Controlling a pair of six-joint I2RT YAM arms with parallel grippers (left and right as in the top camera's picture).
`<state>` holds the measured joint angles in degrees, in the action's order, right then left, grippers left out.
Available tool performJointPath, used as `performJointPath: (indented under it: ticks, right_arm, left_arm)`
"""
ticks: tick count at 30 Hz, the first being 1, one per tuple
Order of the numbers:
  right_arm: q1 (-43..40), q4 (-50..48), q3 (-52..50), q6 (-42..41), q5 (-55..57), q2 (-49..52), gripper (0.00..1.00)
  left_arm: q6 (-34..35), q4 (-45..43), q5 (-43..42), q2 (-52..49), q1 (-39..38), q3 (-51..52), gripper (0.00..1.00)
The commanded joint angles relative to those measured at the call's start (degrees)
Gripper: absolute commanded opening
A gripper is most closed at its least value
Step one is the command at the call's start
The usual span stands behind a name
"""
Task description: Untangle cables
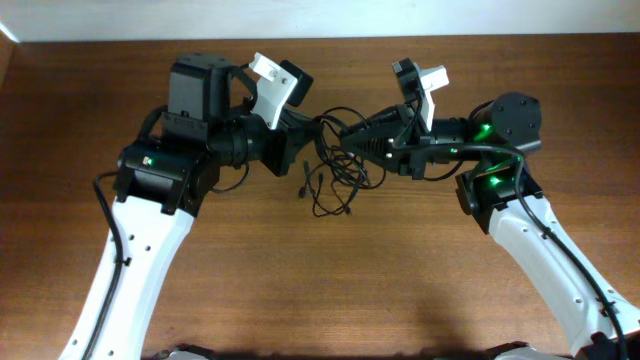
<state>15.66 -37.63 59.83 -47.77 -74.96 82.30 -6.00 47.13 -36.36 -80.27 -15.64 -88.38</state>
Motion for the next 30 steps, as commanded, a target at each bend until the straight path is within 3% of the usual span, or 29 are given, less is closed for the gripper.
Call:
performJointPath:
  ticks: [1, 3, 4, 14, 18, 24, 26, 30]
  right_arm:
    - [0.4, -0.3, 1.2, 0.3, -1.4, -0.2, 0.34]
    - [0.4, -0.3, 1.2, 0.3, -1.4, -0.2, 0.60]
    - [0.4, -0.3, 1.2, 0.3, -1.4, -0.2, 0.63]
    - [0.3, -0.3, 1.2, 0.3, -1.4, -0.2, 0.65]
    - [0.3, 0.4, 1.2, 0.4, -1.0, -0.2, 0.65]
    - [0.5, 17.0, 1.2, 0.9, 10.8, -0.2, 0.64]
    - [1.3, 18.6, 1.2, 1.0, 11.4, -0.2, 0.64]
    - [2.5, 19.0, 1.2, 1.0, 13.2, -0.2, 0.64]
  left_arm:
    - [0.9, -0.4, 5.6, -0.1, 0.4, 0.2, 0.00]
    - [3.7, -0.4, 9.6, -0.1, 0.4, 0.2, 0.00]
    - [3.9, -0.4, 10.8, -0.1, 0.4, 0.2, 0.00]
    - [6.7, -0.3, 20.2, -0.1, 0.4, 0.2, 0.00]
    - [13.0, 0.7, 30.9, -0.1, 0.4, 0.2, 0.00]
    - [21.9, 0.3, 31.8, -0.1, 0.4, 0.2, 0.00]
    - [26.2, 0.0, 33.2, -0.2, 0.4, 0.2, 0.00]
    - [26.6, 0.0, 33.4, -0.4, 0.2, 0.2, 0.00]
